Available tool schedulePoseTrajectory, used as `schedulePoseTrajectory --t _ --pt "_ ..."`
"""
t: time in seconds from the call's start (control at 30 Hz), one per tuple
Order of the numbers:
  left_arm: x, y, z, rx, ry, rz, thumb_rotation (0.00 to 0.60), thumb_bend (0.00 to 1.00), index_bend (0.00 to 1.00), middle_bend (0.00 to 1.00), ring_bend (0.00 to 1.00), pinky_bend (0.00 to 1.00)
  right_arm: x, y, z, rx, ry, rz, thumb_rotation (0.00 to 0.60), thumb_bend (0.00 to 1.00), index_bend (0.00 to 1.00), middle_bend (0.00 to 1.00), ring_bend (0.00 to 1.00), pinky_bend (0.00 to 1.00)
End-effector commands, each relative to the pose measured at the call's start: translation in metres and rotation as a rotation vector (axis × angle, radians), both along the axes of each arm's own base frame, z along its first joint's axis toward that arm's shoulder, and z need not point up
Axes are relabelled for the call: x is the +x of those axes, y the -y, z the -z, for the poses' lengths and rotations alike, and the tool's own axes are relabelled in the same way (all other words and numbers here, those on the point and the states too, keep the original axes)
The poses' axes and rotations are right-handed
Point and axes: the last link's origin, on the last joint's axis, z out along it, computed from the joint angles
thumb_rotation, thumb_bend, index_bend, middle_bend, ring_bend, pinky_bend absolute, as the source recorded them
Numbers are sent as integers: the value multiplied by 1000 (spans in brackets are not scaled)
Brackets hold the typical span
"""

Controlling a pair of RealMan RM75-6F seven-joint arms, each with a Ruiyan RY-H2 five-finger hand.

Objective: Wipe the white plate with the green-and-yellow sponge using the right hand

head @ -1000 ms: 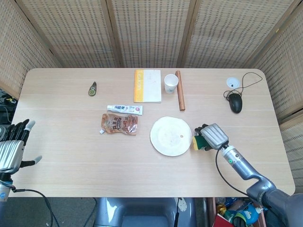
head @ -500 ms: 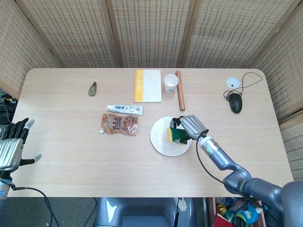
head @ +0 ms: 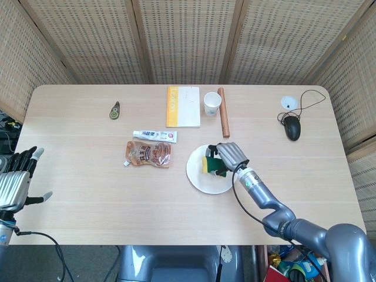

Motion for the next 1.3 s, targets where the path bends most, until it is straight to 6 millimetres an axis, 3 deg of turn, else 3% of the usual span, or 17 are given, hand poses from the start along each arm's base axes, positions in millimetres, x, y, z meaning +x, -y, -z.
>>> schedulePoseTrajectory --t 0.03,0.7,1.3 --pt "0 0 0 0 2 -2 600 0 0 0 0 0 -1 1 5 2 7 19 600 159 467 514 413 676" --pt "0 1 1 -5 3 0 600 0 0 0 0 0 -32 -4 17 34 -54 70 600 165 468 515 413 676" --pt "0 1 2 -14 4 0 600 0 0 0 0 0 -37 -5 34 49 -107 85 600 169 476 525 418 676"
